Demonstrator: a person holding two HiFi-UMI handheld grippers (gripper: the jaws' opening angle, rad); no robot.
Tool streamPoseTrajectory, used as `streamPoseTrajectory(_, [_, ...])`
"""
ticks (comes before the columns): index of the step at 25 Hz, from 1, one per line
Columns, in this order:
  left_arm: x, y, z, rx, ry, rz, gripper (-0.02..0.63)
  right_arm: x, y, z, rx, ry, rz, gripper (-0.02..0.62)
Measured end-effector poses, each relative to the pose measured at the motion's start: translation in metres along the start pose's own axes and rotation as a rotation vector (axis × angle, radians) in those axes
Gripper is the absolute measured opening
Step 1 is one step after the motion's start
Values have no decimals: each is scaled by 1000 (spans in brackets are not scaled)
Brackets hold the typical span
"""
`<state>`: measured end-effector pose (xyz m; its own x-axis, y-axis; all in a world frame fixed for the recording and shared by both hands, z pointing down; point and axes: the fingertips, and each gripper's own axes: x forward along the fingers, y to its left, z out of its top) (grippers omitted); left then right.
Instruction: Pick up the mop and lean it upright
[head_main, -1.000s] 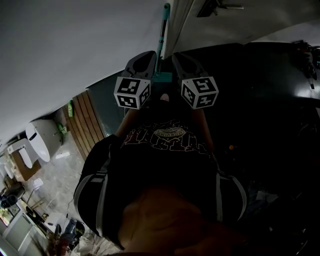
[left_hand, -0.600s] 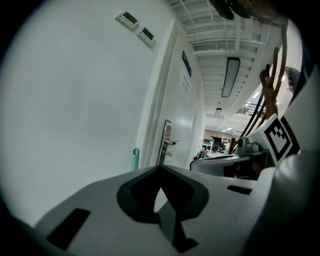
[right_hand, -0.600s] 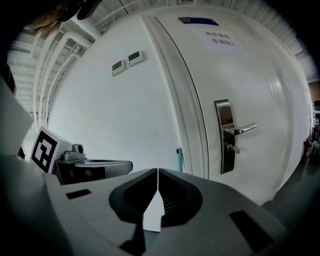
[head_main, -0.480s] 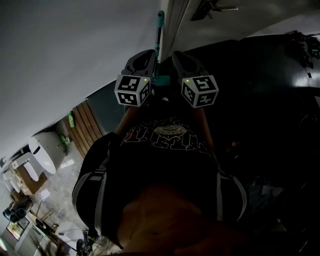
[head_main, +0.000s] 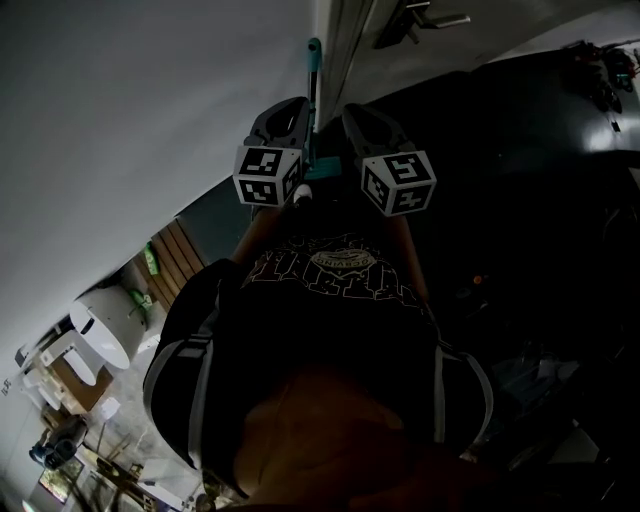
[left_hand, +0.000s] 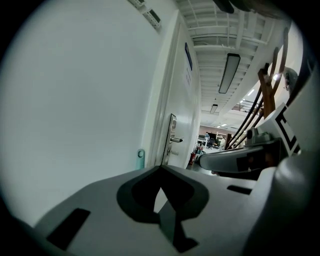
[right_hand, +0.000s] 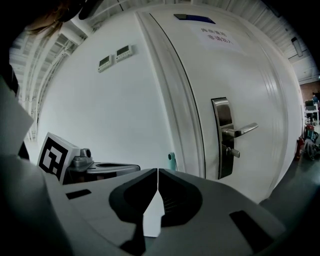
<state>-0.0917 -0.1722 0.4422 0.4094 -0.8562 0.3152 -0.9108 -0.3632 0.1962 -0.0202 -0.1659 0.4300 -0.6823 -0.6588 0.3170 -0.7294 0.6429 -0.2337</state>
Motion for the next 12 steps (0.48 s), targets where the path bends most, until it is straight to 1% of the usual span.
streamPoseTrajectory(12, [46, 23, -1, 25, 35, -36, 49, 23, -23, 7, 26, -3, -66, 20])
